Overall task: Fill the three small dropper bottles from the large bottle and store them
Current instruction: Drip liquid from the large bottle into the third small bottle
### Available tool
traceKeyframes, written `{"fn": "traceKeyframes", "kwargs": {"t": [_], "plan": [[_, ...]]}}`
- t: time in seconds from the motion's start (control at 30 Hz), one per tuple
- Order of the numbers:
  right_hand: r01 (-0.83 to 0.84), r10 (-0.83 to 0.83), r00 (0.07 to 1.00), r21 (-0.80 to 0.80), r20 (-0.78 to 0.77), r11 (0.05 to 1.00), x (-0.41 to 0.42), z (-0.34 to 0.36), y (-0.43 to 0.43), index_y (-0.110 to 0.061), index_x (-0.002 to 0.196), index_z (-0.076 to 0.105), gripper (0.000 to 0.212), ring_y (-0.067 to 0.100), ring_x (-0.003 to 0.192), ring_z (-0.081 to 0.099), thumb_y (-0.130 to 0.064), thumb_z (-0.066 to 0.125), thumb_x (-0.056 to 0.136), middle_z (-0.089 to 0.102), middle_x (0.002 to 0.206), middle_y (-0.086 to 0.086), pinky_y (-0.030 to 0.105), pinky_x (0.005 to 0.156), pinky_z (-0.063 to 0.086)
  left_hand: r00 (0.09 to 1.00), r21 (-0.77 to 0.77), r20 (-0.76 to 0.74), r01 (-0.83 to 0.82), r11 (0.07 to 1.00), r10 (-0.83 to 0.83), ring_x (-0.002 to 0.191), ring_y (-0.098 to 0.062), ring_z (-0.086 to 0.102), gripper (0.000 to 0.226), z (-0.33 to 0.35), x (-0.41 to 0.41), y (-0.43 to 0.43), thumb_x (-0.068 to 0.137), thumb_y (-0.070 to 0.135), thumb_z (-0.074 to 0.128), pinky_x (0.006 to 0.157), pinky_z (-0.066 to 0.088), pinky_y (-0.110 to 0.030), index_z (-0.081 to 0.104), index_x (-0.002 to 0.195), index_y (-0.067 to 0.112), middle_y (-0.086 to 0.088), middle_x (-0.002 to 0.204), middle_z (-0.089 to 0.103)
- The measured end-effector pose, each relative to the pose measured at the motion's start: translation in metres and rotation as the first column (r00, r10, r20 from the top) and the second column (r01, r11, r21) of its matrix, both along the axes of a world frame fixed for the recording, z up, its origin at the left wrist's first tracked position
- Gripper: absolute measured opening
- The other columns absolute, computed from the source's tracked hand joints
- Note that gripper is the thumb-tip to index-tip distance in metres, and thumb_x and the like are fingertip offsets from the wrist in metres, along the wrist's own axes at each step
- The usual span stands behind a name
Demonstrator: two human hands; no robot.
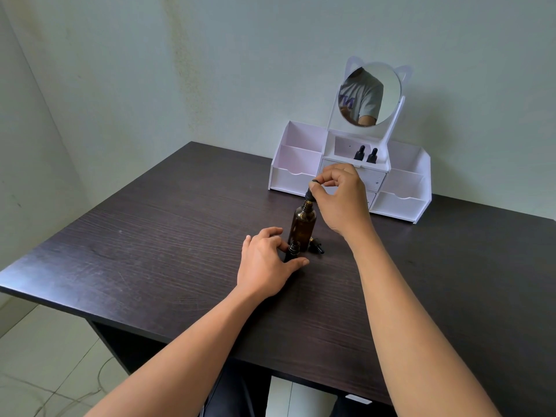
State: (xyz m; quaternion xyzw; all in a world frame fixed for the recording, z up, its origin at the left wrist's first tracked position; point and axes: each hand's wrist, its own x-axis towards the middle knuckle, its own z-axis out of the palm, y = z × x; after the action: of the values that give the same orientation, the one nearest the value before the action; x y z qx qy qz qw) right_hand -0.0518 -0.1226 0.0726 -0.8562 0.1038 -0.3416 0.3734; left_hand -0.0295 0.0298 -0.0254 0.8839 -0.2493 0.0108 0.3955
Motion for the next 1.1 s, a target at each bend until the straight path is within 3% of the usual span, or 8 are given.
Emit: {"fn": "traceKeyframes", "kwargs": {"t": [0.13,0.5,0.67,0.9,1.1], "plan": [[-0.007,0.007,1.000,0.018,-0.004,1.000,-0.0002,-0.0013,0.0011,-0.023,0.085,0.066,0.011,0.019,0.097,0.063,-0.014,0.072,0.087,0.056,0.115,-0.001,0.029,0.088,0.053,1.000,-0.002,-0.004,0.005,1.000,-0.005,0.136,-0.013,0.039,0.036,0.0011,-0.0001,0.0009,0.074,0.058,0.077,0.121,0.017,-0.051,0.070,0.092,0.028,0.010,0.146,0.047],[0.017,-0.016,0.999,0.026,-0.043,1.000,0.0004,-0.0049,0.0001,-0.022,0.083,0.066,0.010,0.016,0.094,0.065,-0.016,0.074,0.086,0.058,0.112,0.001,0.034,0.088,0.055,1.000,-0.005,0.018,0.001,1.000,-0.001,0.135,-0.012,0.040,0.038,-0.0004,0.0003,0.0002,0.074,0.058,0.077,0.121,0.014,-0.046,0.070,0.092,0.026,0.010,0.145,0.047],[0.045,-0.040,0.998,0.085,-0.051,0.995,-0.0024,-0.0038,0.0002,-0.017,0.095,0.070,0.016,0.014,0.093,0.066,-0.025,0.076,0.084,0.058,0.114,0.001,0.033,0.083,0.057,1.000,0.003,0.016,0.004,1.000,-0.004,0.135,-0.012,0.040,0.037,-0.0011,0.0008,0.0001,0.074,0.059,0.076,0.121,0.015,-0.047,0.069,0.092,0.027,0.009,0.146,0.047],[0.039,-0.034,0.991,0.034,-0.128,0.999,-0.0033,-0.0029,0.0000,-0.018,0.087,0.070,0.007,0.016,0.088,0.067,-0.021,0.075,0.083,0.057,0.112,0.002,0.036,0.086,0.057,1.000,-0.001,0.021,0.002,1.000,-0.002,0.134,-0.012,0.041,0.037,-0.0019,0.0011,0.0000,0.074,0.059,0.077,0.121,0.015,-0.047,0.070,0.091,0.027,0.010,0.145,0.048],[0.037,-0.039,0.987,-0.017,-0.153,0.999,-0.0018,-0.0012,-0.0002,-0.016,0.083,0.070,0.005,0.009,0.086,0.064,-0.015,0.072,0.087,0.057,0.114,0.001,0.030,0.085,0.055,1.000,0.004,0.014,-0.002,1.000,0.002,0.135,-0.012,0.041,0.037,-0.0022,0.0014,-0.0004,0.073,0.060,0.076,0.121,0.015,-0.048,0.070,0.092,0.028,0.010,0.145,0.047]]}}
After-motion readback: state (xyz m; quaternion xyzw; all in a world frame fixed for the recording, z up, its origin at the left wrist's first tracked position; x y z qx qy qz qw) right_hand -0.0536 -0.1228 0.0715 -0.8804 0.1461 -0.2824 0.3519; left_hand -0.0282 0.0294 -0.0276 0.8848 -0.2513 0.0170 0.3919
